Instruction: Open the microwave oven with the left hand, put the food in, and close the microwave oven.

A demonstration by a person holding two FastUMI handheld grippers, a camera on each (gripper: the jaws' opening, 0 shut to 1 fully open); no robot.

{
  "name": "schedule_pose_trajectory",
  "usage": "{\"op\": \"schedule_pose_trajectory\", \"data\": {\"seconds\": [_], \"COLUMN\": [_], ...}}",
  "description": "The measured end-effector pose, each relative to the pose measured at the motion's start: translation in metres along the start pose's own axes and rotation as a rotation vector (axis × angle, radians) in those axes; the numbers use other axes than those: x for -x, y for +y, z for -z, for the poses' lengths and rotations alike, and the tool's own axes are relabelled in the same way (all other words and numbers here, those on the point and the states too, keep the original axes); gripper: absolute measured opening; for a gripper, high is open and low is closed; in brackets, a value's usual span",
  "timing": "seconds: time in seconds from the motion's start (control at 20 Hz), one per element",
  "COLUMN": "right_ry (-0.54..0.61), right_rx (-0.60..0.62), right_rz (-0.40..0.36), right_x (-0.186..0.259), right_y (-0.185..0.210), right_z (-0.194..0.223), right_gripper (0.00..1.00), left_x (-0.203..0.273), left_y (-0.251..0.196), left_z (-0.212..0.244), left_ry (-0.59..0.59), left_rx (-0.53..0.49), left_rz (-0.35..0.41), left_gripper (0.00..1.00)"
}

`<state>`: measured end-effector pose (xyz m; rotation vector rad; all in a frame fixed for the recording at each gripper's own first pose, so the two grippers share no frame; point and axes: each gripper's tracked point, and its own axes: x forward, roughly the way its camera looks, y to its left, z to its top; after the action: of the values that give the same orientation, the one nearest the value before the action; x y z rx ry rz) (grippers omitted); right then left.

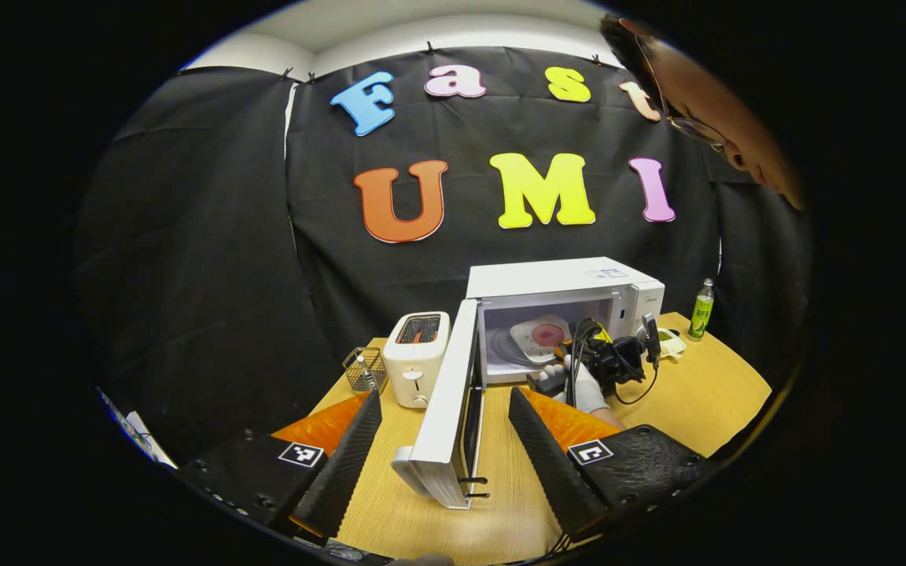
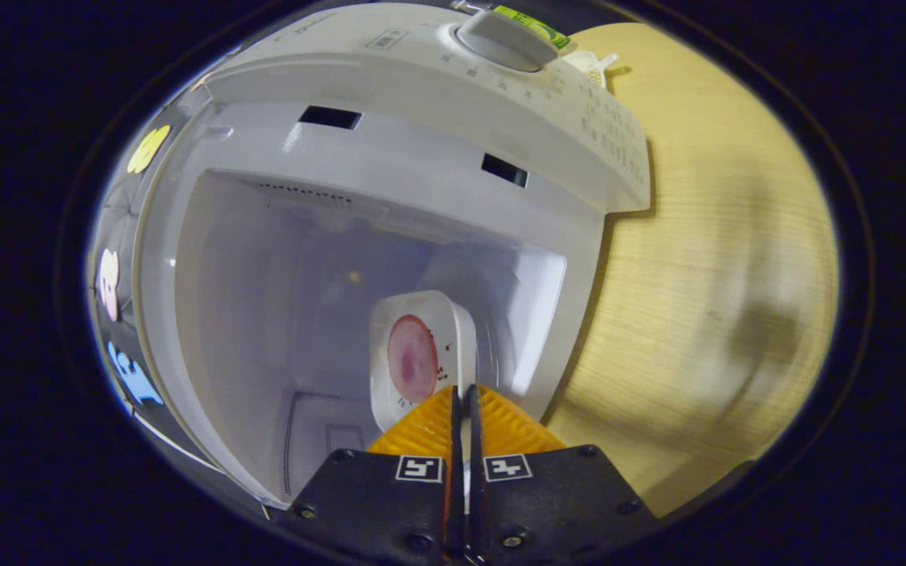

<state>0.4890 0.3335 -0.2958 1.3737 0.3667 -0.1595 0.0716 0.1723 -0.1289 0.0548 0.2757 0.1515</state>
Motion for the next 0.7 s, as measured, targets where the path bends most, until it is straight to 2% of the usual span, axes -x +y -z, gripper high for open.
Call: {"op": "schedule_pose_trajectory", "data": {"seconds": [0.15,0.2,0.3,0.4,0.45,0.5,0.55,0.6,0.7], "right_ry": [-0.006,-0.01,-0.011,-0.019,-0.03,-0.039,-0.055,-0.072,-0.09], "right_rx": [0.033,0.055,0.135,0.255,0.319,0.394,0.464,0.529,0.614], "right_rz": [-0.069,-0.11,-0.12,-0.099,-0.096,-0.106,-0.112,-0.122,-0.135], "right_x": [0.005,0.009,0.023,0.041,0.051,0.061,0.073,0.083,0.107], "right_y": [0.012,0.02,0.026,0.028,0.032,0.039,0.046,0.053,0.065], "right_z": [-0.003,-0.004,-0.003,-0.007,-0.012,-0.02,-0.027,-0.038,-0.06], "right_gripper": [0.14,0.21,0.68,0.92,0.84,0.98,0.85,0.98,0.99], "left_x": [0.0,0.0,0.002,0.005,0.007,0.009,0.011,0.014,0.018], "left_y": [-0.002,-0.002,-0.001,-0.001,-0.002,-0.003,-0.004,-0.003,-0.003], "left_z": [-0.004,-0.006,-0.011,-0.018,-0.022,-0.026,-0.03,-0.034,-0.042], "left_ry": [-0.007,-0.015,-0.026,-0.039,-0.046,-0.053,-0.066,-0.078,-0.101], "left_rx": [-0.001,-0.001,0.007,0.019,0.023,0.025,0.022,0.019,0.02], "left_rz": [0.003,0.003,0.001,0.0,0.002,0.006,0.006,0.005,0.001], "left_gripper": [0.97,0.97,0.97,0.97,0.97,0.97,0.97,0.97,0.97]}}
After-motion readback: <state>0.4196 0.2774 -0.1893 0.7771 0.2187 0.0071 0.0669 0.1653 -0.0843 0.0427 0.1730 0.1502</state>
